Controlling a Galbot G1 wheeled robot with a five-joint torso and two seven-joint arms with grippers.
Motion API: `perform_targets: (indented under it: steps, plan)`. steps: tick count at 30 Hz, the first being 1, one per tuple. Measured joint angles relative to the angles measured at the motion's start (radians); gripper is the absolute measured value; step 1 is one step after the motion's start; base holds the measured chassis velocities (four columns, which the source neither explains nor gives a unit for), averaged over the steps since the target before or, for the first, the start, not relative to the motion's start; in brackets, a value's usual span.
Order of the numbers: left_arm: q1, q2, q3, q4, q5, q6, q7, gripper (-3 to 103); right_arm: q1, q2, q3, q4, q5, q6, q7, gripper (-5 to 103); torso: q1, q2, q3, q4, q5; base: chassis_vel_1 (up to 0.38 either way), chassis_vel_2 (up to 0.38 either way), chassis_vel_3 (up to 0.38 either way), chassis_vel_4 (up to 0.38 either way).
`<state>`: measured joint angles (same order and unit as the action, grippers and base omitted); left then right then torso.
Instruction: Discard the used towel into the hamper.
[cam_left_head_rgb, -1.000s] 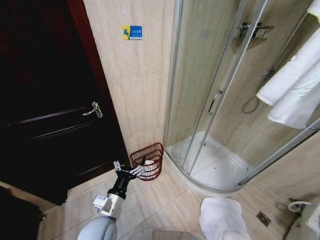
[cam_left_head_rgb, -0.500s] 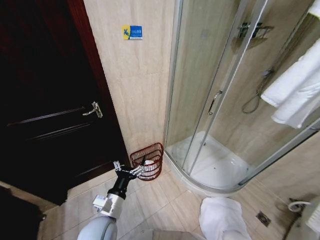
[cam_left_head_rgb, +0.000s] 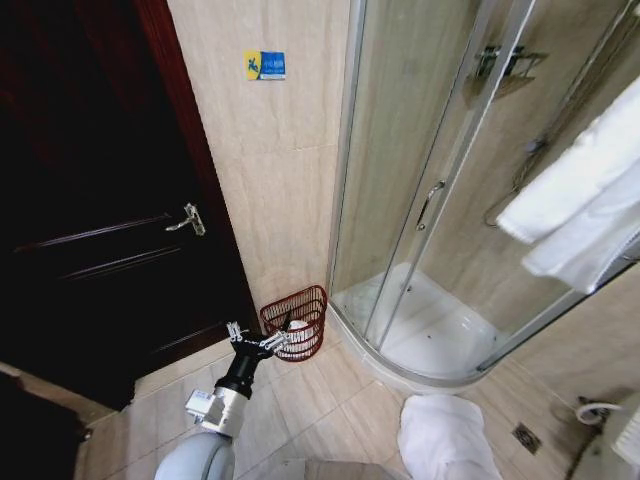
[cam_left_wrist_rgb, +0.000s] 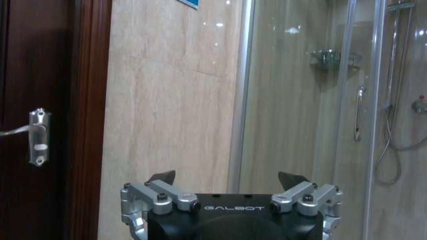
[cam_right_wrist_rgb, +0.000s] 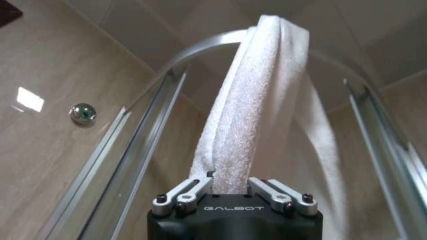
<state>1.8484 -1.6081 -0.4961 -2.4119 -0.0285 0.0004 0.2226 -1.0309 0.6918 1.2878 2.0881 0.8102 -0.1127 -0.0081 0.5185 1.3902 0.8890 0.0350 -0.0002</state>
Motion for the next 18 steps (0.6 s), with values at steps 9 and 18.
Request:
perform_targets:
  steps: [9, 18]
  plan:
    - [0.0, 0.0, 0.0, 0.0, 0.0, 0.0, 0.0, 100, -0.224, 0.185, 0.117, 0.15, -0.04, 0.054, -0.031, 9, 0.0, 0.0, 0.0, 0.0001, 0.0003, 0.0, 0.0, 0.0, 0.0]
    - [0.0, 0.0, 0.0, 0.0, 0.0, 0.0, 0.0, 100, -0.342, 0.39, 0.07, 0.215, -0.172, 0.174, -0.072, 9, 0.0, 0.0, 0.0, 0.0002, 0.0002, 0.0, 0.0, 0.0, 0.0]
